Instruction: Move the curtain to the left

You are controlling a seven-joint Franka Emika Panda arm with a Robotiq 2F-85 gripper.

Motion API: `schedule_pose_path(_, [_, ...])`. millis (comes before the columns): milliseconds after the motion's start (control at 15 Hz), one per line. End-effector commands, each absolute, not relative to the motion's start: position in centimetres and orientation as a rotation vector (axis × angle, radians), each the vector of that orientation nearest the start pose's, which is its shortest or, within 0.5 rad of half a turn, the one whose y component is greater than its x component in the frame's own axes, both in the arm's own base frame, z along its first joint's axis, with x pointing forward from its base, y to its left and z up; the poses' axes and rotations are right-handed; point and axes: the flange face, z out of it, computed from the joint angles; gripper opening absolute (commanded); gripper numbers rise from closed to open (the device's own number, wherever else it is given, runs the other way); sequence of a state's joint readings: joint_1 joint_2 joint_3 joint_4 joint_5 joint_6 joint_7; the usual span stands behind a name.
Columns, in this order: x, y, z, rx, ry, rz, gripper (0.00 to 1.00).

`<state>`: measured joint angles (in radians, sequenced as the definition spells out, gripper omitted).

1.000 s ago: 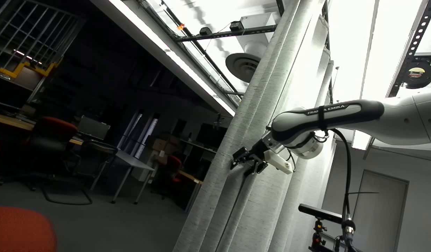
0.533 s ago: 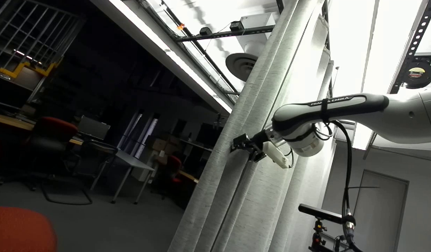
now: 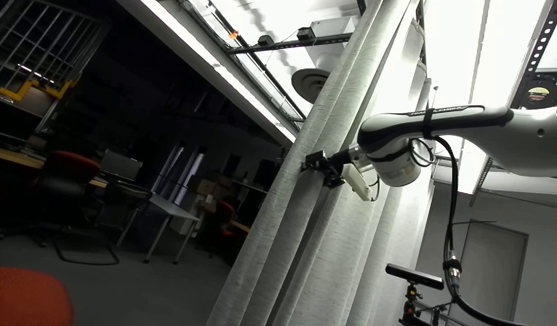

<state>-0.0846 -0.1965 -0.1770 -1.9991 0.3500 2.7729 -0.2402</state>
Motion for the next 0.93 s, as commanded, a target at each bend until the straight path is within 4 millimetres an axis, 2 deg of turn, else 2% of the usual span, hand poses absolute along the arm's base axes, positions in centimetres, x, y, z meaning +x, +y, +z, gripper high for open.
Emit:
schedule_pose_path(0, [52.9, -16.5, 67.4, -2.617, 0.374, -1.555, 1.0])
schedule_pose_path(333, [53.0, -16.5, 67.9, -2.58, 0.371, -1.576, 1.0])
schedule_pose_path(400, [53.0, -16.5, 68.0, -2.573, 0.375, -1.577, 0.89])
schedule_pose_path(467, [53.0, -16.5, 68.0, -2.568, 0.374, -1.579, 0.74])
schedule_pose_path(600, [53.0, -16.5, 68.0, -2.558, 0.378, -1.581, 0.58])
schedule_pose_path(667, [53.9, -16.1, 68.6, -2.544, 0.399, -1.624, 0.5])
schedule_pose_path(867, [54.6, -14.9, 68.3, -2.538, 0.384, -1.628, 0.26])
